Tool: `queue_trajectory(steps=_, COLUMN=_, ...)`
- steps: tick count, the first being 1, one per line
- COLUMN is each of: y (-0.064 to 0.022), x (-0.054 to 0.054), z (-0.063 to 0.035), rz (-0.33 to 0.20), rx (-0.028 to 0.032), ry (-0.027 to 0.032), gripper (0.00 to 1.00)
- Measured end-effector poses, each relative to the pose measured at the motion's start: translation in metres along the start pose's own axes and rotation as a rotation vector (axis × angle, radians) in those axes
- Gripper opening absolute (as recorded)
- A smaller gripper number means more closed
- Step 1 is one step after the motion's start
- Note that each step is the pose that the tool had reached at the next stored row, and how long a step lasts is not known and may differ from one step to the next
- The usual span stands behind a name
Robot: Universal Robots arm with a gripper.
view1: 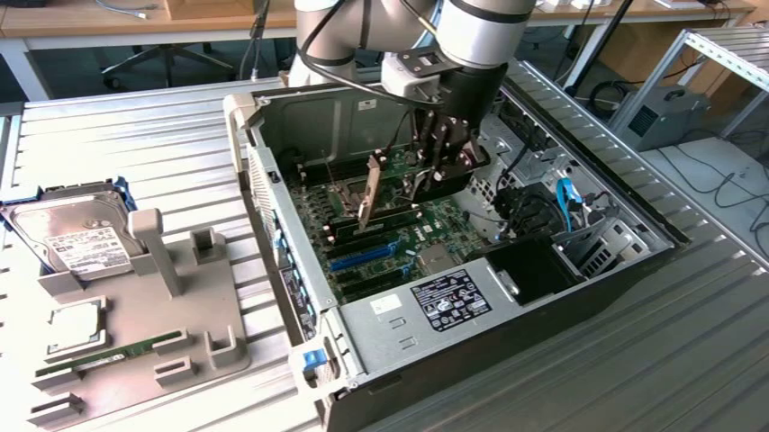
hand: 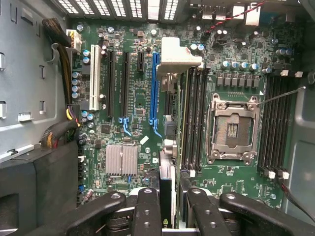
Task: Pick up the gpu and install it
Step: 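Insert the gpu into the slot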
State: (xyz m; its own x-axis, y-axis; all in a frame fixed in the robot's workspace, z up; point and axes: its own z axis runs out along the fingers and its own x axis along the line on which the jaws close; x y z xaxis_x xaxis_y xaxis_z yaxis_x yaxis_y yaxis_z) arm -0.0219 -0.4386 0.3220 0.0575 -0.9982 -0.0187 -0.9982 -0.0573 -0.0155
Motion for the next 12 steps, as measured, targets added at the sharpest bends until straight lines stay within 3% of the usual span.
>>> queue_trajectory(steps=12, y=0.0005, x=0.0002, z=0.0026, rz=0.000, rx=0.0000, ry=0.0000, gripper=0.26)
